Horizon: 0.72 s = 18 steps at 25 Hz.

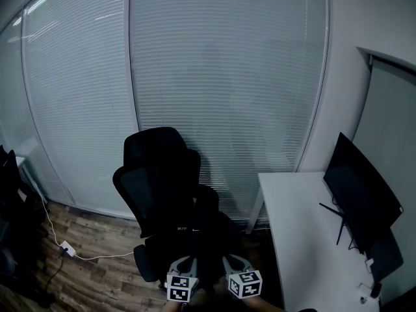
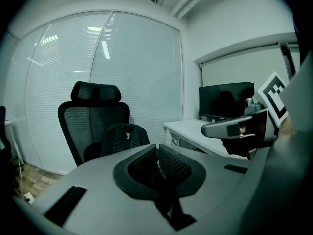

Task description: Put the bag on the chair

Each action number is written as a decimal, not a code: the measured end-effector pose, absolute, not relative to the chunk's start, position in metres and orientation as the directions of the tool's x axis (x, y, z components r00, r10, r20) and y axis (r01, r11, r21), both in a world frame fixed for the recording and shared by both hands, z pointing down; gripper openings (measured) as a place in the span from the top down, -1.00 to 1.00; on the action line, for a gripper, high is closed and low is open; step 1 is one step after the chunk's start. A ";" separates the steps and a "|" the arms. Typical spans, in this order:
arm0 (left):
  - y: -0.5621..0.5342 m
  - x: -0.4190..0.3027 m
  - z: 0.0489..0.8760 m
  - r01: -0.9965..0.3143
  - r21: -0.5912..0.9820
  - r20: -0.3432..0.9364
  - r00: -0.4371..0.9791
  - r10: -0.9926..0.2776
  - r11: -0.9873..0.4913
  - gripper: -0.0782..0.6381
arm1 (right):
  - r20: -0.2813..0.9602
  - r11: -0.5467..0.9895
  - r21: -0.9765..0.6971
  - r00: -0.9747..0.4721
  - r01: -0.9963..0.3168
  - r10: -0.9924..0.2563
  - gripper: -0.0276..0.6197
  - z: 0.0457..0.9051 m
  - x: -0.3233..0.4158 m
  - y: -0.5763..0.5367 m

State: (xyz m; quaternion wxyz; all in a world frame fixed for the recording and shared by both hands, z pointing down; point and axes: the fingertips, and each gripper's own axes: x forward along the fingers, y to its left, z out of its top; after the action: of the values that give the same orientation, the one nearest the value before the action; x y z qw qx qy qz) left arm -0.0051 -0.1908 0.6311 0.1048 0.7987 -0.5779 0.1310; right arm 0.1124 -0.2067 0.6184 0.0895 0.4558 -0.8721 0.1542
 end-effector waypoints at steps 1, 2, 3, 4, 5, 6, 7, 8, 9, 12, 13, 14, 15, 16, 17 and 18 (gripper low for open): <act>-0.187 -0.003 0.629 -0.951 0.015 0.325 0.297 -0.898 -0.309 0.67 | 0.291 0.539 -0.190 -0.571 -0.821 -0.768 0.71 0.617 0.114 -0.203; -0.183 -0.001 0.628 -0.952 0.016 0.320 0.296 -0.900 -0.307 0.67 | 0.286 0.540 -0.193 -0.573 -0.819 -0.768 0.71 0.615 0.115 -0.200; -0.180 0.000 0.626 -0.953 0.017 0.314 0.293 -0.903 -0.303 0.68 | 0.281 0.541 -0.195 -0.575 -0.818 -0.768 0.71 0.614 0.116 -0.197; -0.177 0.001 0.624 -0.954 0.017 0.308 0.290 -0.906 -0.300 0.68 | 0.277 0.542 -0.196 -0.576 -0.817 -0.769 0.71 0.612 0.116 -0.195; -0.174 0.001 0.623 -0.954 0.016 0.304 0.288 -0.908 -0.298 0.68 | 0.275 0.543 -0.196 -0.577 -0.817 -0.769 0.71 0.612 0.117 -0.193; -0.171 0.001 0.622 -0.955 0.014 0.301 0.287 -0.909 -0.297 0.68 | 0.274 0.542 -0.196 -0.576 -0.817 -0.770 0.73 0.612 0.117 -0.191; -0.168 0.002 0.620 -0.955 0.014 0.298 0.287 -0.910 -0.296 0.68 | 0.274 0.539 -0.197 -0.574 -0.819 -0.772 0.73 0.612 0.118 -0.188; -0.165 0.002 0.620 -0.955 0.015 0.296 0.287 -0.911 -0.295 0.68 | 0.275 0.536 -0.197 -0.571 -0.821 -0.773 0.74 0.612 0.119 -0.186; -0.162 0.003 0.619 -0.955 0.017 0.294 0.286 -0.912 -0.295 0.68 | 0.274 0.534 -0.198 -0.569 -0.822 -0.775 0.74 0.613 0.120 -0.184; -0.153 0.007 0.619 -0.956 0.021 0.292 0.286 -0.912 -0.293 0.68 | 0.273 0.536 -0.198 -0.571 -0.821 -0.774 0.75 0.614 0.123 -0.177; -0.150 0.007 0.620 -0.956 0.022 0.292 0.285 -0.913 -0.291 0.68 | 0.273 0.538 -0.198 -0.573 -0.819 -0.772 0.75 0.615 0.124 -0.174; -0.148 0.008 0.621 -0.957 0.022 0.292 0.283 -0.914 -0.289 0.68 | 0.272 0.540 -0.198 -0.575 -0.818 -0.771 0.75 0.616 0.124 -0.172; -0.145 0.009 0.622 -0.957 0.023 0.292 0.282 -0.914 -0.288 0.68 | 0.272 0.541 -0.198 -0.576 -0.817 -0.771 0.75 0.617 0.125 -0.170; -0.143 0.010 0.623 -0.958 0.022 0.292 0.281 -0.914 -0.287 0.68 | 0.272 0.542 -0.198 -0.577 -0.817 -0.770 0.75 0.617 0.125 -0.169; -0.141 0.011 0.623 -0.958 0.021 0.293 0.280 -0.914 -0.287 0.68 | 0.273 0.541 -0.197 -0.576 -0.817 -0.770 0.75 0.618 0.126 -0.168; -0.139 0.011 0.624 -0.958 0.020 0.295 0.279 -0.914 -0.286 0.68 | 0.274 0.541 -0.197 -0.575 -0.818 -0.771 0.75 0.618 0.127 -0.166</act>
State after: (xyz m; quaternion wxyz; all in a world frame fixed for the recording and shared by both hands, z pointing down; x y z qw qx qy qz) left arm 0.0110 -0.1395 0.6238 0.0971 0.7938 -0.5896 0.1134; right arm 0.1267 -0.1662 0.6178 0.0771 0.4542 -0.8743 0.1527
